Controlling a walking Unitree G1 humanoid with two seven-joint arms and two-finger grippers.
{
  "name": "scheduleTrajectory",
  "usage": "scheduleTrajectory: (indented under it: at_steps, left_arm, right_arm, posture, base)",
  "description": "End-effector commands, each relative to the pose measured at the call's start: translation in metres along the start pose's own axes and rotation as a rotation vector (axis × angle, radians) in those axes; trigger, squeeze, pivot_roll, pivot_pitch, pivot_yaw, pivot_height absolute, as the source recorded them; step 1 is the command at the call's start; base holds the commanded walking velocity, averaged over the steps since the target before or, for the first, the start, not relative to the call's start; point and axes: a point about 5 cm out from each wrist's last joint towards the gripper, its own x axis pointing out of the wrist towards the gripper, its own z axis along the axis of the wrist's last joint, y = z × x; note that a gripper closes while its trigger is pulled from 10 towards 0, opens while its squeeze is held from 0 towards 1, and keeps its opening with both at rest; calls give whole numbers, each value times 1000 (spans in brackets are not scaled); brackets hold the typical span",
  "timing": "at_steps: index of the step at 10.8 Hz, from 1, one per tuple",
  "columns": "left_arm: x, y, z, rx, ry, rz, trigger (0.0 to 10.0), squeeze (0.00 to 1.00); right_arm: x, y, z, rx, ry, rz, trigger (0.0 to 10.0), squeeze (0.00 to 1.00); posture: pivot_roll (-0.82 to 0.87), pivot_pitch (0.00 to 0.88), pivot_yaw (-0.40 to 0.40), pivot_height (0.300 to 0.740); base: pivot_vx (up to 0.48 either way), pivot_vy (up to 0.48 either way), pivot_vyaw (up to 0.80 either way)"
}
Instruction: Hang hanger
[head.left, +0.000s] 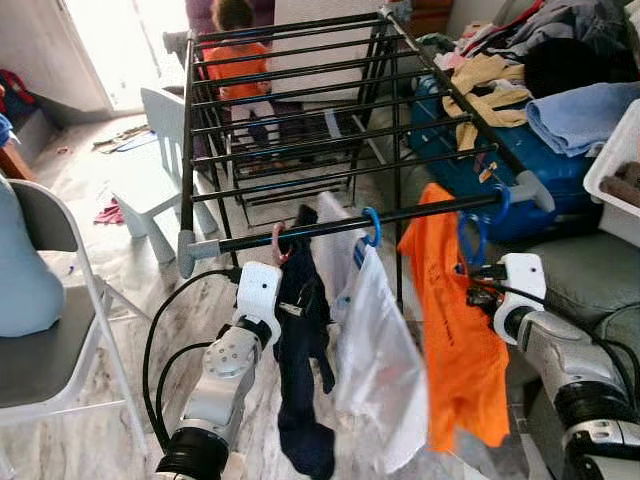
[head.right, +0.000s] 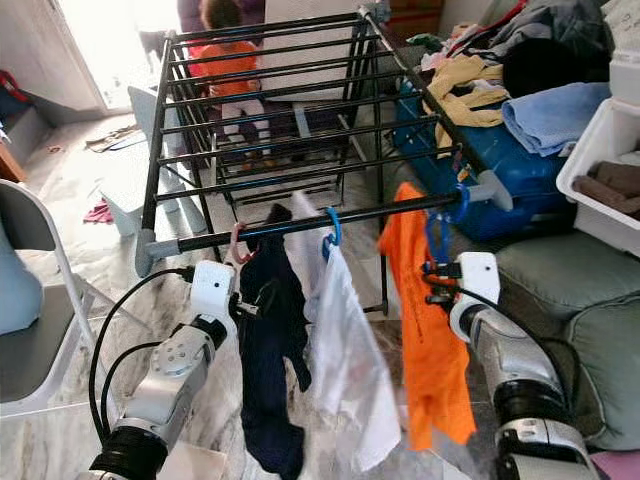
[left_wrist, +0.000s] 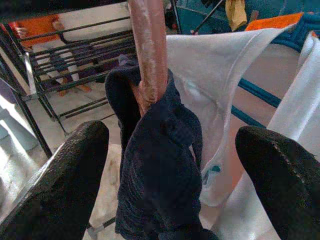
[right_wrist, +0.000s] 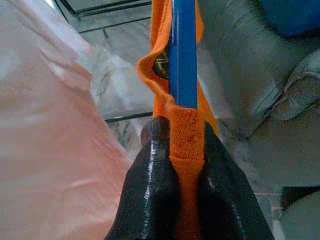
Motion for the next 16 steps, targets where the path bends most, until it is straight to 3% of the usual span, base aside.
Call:
scheduleTrajectory:
  at_steps: [1,2,4,5,9,11,16]
  left_arm:
    - [1,3,1,17,12,17,10000,0]
    - [1,4,1,22,14,31,10000,0]
    - [-2,9,6,23,-1,57,10000,0]
    - [-8,14,5,7,9,70,10000,0]
    - [-38,31,9,15,-53,138,10000,0]
    - [-49,35,8,34,-54,169,10000,0]
    - [-44,30,9,42,-54,160,10000,0]
  right_arm:
    - [-2,0,-10,-25,31,-8,10000,0]
    - [-6,-7,-12,-42,10,-45,10000,1000]
    - [-17,-7,-13,-100,-76,-70,10000,1000]
    - [-22,1,-17,-102,-108,-56,10000,1000]
    - [-51,8,-27,-90,-259,-127,10000,1000]
    - [-68,18,-18,-123,-350,-141,10000,1000]
    - [-79,36,-20,-50,-392,-100,10000,1000]
  posture:
    - [-221,0,61,740]
    - [-221,0,61,740]
    - [-223,0,64,740]
    - [-226,0,68,740]
    - [-225,0,76,740]
    - [-221,0,71,740]
    - [-241,0,76,740]
  base:
    - [0,0,0]
    - [0,0,0]
    - [0,0,0]
    - [0,0,0]
    - [0,0,0]
    - [0,0,0]
    - [0,0,0]
